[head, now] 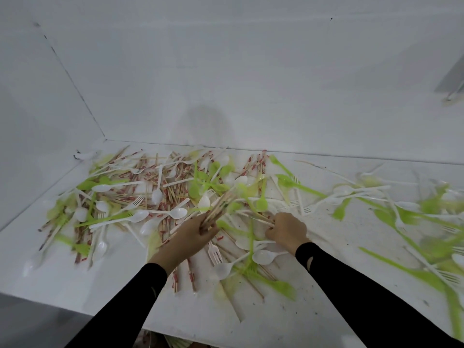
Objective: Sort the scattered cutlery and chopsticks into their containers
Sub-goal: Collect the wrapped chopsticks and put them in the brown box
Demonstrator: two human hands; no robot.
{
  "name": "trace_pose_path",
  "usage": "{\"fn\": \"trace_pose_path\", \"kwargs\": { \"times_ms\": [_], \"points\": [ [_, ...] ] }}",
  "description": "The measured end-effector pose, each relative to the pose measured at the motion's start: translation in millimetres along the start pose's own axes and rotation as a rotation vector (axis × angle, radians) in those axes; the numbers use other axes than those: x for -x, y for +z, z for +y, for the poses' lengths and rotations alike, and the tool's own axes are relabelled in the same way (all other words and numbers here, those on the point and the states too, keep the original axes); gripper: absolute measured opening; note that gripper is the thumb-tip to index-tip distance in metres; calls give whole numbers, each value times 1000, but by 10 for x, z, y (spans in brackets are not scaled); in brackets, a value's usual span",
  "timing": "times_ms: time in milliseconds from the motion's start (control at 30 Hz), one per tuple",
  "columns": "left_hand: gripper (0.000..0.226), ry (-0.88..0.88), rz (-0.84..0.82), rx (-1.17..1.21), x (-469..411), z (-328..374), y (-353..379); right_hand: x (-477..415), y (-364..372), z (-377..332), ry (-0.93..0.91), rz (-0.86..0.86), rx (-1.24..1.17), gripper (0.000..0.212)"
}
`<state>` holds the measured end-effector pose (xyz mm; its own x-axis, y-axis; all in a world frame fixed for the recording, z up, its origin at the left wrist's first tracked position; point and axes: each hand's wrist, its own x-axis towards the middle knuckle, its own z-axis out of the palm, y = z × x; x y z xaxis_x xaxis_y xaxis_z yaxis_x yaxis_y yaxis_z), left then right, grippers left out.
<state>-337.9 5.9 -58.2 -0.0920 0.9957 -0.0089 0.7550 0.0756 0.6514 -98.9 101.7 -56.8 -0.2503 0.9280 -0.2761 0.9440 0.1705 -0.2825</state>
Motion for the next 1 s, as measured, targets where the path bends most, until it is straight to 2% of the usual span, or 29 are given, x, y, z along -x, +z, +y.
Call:
{"fn": "trace_pose_path", "kwargs": {
  "times_ms": [67, 200, 300, 433, 567, 633, 700, 767, 833, 900, 1000],
  "points": [
    [16, 36, -90, -27, 17, -108, 10, -24, -17, 16, 20, -2, 25, 29],
    [9, 70, -182, -23, -21, -189, -9, -45, -30, 65, 25, 44, 28, 16],
    [6, 61, -264, -15, -65, -185, -52, -47, -43, 108, 9, 60, 31, 18],
    [21, 45, -443, 17, -40, -165, -63, -41, -11, 102, 30, 53, -12, 16],
    [21, 96, -420, -237, -87, -188, -51, -38, -16, 51, 65, -3, 17, 17],
    [21, 54, -426, -248, -115, -259, -107, -46, -24, 35, 68, -24, 76, 17],
    [32, 7, -413, -266, -133, -365, -214, -61, -15, 34, 55, -35, 137, 12],
    [30, -16, -390, -307, -143, -466, -348, -60, -27, 67, 43, -39, 175, 12],
    [22, -29, -335, -384, -148, -540, -469, -77, -65, 136, 20, -23, 202, 20],
    [26, -25, -220, -452, -164, -554, -510, -98, -135, 226, -2, 5, 224, 27],
    [31, 5, -133, -311, -168, -461, -424, -87, -314, 326, -35, -36, 215, 21]
  ]
}}
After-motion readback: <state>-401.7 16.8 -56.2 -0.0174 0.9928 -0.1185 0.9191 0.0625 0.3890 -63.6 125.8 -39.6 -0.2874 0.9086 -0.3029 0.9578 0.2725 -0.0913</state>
